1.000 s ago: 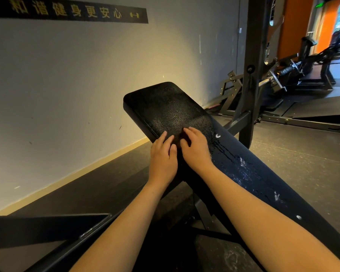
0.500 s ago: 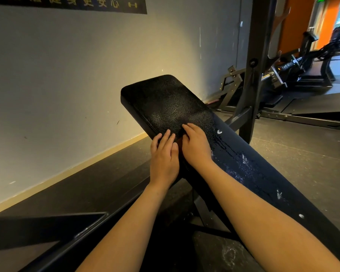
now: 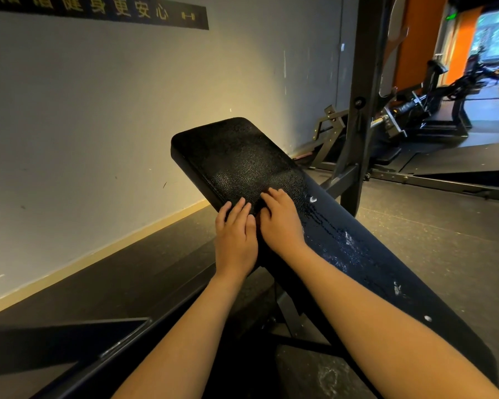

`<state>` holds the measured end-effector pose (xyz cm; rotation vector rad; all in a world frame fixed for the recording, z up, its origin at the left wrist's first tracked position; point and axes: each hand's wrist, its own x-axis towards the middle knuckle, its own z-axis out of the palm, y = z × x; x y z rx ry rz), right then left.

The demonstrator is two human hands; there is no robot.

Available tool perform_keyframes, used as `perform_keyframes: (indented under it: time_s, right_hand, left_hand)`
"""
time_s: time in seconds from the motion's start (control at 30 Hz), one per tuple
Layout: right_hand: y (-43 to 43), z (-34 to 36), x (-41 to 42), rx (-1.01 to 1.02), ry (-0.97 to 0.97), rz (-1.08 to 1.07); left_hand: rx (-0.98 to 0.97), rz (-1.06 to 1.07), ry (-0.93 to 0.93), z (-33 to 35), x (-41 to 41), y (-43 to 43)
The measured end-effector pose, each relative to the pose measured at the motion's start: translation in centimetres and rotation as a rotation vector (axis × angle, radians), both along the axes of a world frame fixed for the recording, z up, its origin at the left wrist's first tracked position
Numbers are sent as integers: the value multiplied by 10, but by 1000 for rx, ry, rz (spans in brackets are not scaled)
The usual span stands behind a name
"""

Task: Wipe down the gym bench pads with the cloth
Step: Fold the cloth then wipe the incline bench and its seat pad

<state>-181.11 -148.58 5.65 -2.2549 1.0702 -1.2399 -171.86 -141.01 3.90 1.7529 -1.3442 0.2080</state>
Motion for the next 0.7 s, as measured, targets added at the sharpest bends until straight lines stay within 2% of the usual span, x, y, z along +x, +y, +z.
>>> perform_keyframes:
  time_s: [0.1, 0.2, 0.3, 0.43, 0.53, 0.6, 0.7]
  right_hand:
    - [15, -13, -8, -74, 6, 109]
    - [-5, -14, -22, -71, 63, 157]
    - [-34, -13, -36, -19, 55, 64]
    - [-49, -9, -44, 133, -41, -43]
    - [-39, -7, -31, 34, -14, 83]
    - [-42, -6, -29, -11, 20, 201]
    - [-75, 3, -38, 13, 37, 196]
  left_hand:
    - [-14, 40, -66, 8, 0, -8]
    - [33, 30, -200, 14, -2, -17]
    - [84, 45, -308, 8, -4, -21]
    - [80, 107, -350, 3, -4, -23]
    - [86, 149, -408, 17, -9, -33]
    - [128, 140, -384, 35, -12, -48]
    - [266, 181, -432, 54, -12, -75]
